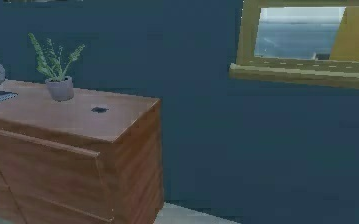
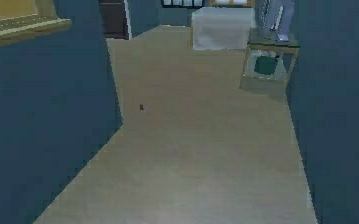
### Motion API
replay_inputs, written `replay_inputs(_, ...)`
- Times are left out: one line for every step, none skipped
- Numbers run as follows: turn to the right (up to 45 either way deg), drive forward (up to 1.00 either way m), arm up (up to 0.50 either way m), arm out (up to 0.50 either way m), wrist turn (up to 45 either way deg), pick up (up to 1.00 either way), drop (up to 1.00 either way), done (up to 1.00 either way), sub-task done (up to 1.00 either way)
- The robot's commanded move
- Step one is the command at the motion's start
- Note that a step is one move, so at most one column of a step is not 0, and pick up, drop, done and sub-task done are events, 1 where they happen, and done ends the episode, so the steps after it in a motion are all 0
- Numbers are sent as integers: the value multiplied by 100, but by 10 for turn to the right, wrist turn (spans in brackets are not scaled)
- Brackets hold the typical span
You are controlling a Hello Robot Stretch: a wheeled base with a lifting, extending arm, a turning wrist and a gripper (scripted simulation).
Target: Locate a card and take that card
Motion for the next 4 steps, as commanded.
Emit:
replay_inputs(210, 0, 0, 0, 0, 0, 0, 0, 0)
replay_inputs(0, 35, 0, 0, 0, 0, 0, 0, 0)
replay_inputs(-450, 0, 0, 0, 0, 0, 0, 0, 0)
replay_inputs(-450, 0, 0, 0, 0, 0, 0, 0, 0)
